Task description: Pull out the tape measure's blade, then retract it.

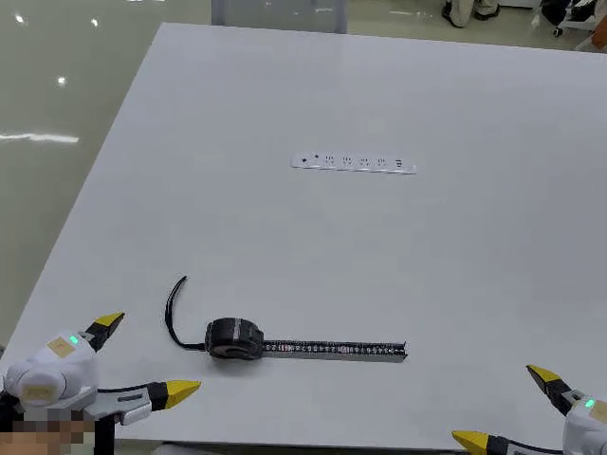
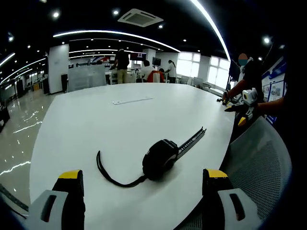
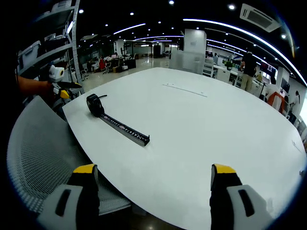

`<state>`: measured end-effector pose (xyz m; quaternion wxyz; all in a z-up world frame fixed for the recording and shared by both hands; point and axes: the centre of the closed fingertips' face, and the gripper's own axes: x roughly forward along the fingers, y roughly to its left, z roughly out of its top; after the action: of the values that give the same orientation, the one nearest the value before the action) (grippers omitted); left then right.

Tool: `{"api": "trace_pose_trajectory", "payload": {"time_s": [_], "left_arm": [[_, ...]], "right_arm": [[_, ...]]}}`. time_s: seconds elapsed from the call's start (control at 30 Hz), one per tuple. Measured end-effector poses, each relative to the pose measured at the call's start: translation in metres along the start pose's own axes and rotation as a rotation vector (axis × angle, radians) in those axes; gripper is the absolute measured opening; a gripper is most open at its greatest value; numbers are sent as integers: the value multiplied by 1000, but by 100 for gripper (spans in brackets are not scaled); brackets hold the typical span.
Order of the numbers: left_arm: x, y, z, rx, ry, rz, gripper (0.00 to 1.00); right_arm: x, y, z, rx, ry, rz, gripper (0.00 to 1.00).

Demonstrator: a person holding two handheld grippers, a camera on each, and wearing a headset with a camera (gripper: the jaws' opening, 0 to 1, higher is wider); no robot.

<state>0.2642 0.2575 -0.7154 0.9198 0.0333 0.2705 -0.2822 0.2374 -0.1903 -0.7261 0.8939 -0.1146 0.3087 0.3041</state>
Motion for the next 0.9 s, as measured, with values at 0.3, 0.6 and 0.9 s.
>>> {"api": "trace_pose_trajectory", "payload": {"time_s": [0.3, 0.6, 0.9], "left_arm": [[-1, -5, 0, -2, -2, 1, 100], [-2, -4, -7, 6, 20, 9, 100], [4, -3, -8, 2, 29, 10, 100]], "right_arm": [[-3, 6, -11, -61, 43, 21, 99], [-5, 2, -10, -44, 39, 23, 100], [-8, 0, -14, -57, 54, 21, 100]]}}
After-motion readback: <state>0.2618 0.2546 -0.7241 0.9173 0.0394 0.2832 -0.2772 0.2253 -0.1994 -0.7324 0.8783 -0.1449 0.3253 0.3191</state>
